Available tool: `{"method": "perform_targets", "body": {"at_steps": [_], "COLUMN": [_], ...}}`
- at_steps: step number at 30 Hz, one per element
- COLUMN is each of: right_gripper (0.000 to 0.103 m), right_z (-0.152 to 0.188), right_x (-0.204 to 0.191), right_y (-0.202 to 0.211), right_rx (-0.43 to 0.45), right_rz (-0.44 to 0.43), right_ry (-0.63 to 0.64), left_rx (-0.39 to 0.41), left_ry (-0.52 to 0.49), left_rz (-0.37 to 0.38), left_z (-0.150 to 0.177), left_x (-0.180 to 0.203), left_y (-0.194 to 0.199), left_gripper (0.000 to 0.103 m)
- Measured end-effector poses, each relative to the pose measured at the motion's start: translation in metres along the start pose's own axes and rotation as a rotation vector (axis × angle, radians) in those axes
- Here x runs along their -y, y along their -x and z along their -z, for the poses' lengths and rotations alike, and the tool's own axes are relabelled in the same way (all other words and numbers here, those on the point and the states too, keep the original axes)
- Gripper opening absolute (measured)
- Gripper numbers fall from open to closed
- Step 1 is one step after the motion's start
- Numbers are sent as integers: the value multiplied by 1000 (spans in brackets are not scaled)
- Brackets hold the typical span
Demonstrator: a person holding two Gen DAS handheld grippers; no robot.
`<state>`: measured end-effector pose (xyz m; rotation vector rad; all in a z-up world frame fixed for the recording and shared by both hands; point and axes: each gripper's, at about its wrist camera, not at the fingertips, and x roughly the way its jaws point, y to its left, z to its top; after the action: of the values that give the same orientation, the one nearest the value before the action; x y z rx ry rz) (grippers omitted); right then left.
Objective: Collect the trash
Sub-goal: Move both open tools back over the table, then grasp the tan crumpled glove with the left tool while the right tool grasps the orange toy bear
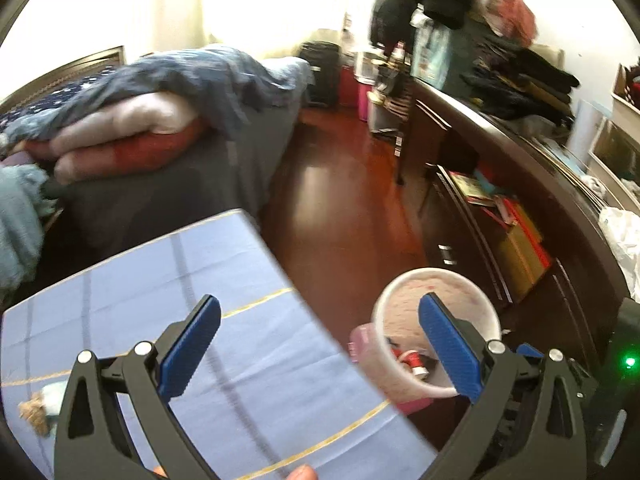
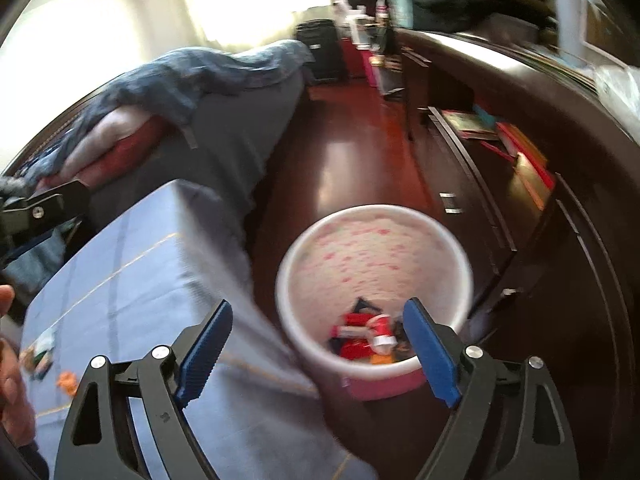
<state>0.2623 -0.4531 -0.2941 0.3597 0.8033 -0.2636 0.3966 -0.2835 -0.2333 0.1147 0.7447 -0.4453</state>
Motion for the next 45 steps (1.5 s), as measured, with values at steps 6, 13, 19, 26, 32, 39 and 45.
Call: {"method": "perform_targets", "body": {"at_steps": [6, 13, 19, 26, 32, 39, 45], "right_gripper": [88, 90, 91, 91, 91, 91, 91], "right_z": [12, 25, 40, 57, 68, 76, 81], "right_x": [-56, -111, -161, -200, -227, -244, -248], "right_y": [19, 38, 48, 46, 39, 25, 16], "right_rx": [-3, -2, -10, -33, -53, -80, -98], "right_rz": [-80, -160, -222, -250, -249, -230, -216], "right_ry": [118, 227, 328, 402, 447, 470, 470], "left_rx": [9, 24, 5, -35, -57, -95, -114], "left_ry": [101, 210, 306, 382, 441, 533, 593], "left_rz": [-91, -221, -349, -449, -466, -416, -399], "left_z": [19, 46, 73, 104, 120, 138, 153], "left_x": [-59, -130, -194, -251, -290, -324, -342], "left_y": [41, 82, 99, 100, 86, 58, 46], "left_gripper": [99, 100, 99, 99, 99, 99, 75]}}
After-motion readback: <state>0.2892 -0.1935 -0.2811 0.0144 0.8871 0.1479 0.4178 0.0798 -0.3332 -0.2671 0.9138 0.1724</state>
